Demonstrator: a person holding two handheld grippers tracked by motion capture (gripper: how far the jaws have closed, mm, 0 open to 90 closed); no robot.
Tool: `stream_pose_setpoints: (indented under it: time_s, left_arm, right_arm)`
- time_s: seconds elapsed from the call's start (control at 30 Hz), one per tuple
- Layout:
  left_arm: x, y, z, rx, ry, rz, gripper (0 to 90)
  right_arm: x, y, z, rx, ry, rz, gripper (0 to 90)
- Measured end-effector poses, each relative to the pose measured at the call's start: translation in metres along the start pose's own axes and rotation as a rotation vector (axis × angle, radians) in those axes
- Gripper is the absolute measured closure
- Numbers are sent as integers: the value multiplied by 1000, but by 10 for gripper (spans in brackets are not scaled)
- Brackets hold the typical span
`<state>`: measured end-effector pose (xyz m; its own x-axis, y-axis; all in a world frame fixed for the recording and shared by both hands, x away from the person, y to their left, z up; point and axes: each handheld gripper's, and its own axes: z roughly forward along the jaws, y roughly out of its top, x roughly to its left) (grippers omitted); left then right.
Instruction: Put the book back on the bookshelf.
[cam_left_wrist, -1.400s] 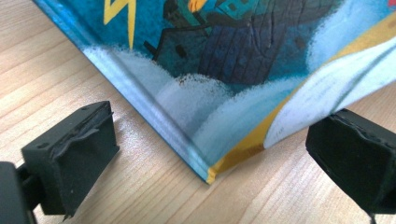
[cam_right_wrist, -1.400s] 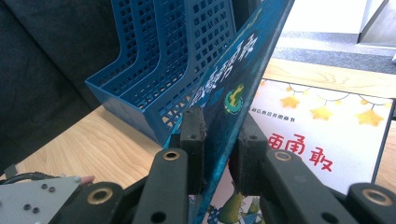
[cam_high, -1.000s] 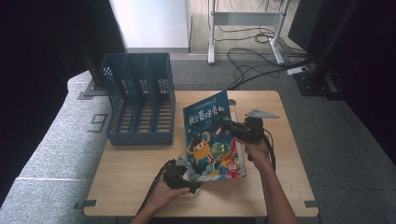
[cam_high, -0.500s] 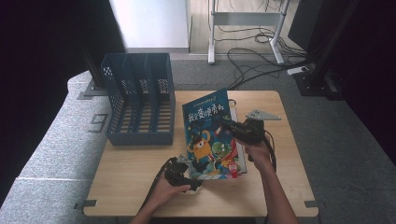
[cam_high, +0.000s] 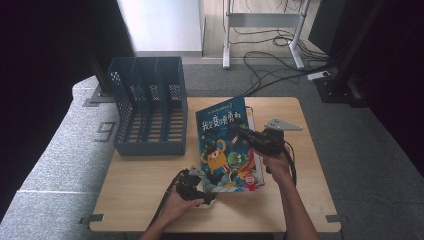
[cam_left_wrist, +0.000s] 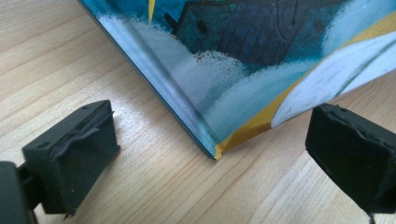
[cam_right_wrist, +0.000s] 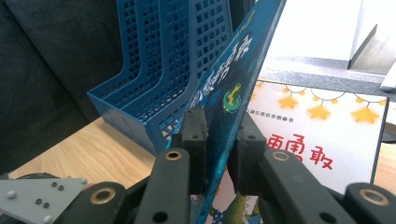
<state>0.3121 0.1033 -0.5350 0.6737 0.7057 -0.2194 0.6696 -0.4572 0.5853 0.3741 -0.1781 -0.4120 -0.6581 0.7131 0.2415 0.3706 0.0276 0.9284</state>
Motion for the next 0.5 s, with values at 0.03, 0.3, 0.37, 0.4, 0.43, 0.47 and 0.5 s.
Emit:
stream_pose_setpoints:
  time_s: [0.03,0.3,0.37,0.4,0.43,0.47,0.5]
  left_arm:
    - [0,0,-3,-11,-7,-5,26]
    - [-2,0,-5,-36,-14,-16,32]
    - [-7,1,-3,-27,-30,7,28]
    - [-7,1,-3,-27,-30,7,29]
    - [-8,2,-2,-29,-24,8,30]
    - [-9,4,-2,-31,-21,6,30]
    - [-9,4,-2,-31,-21,6,30]
  right_arm:
    - [0,-1,0,-5,-3,2,773]
    - [0,-3,0,-21,-10,7,775]
    - [0,-2,1,-16,-11,7,774]
    - [0,-2,1,-16,-11,7,774]
    - [0,-2,1,-16,-10,7,774]
    - [0,-2,1,-15,-9,7,774]
    - [0,-2,1,-14,-8,6,775]
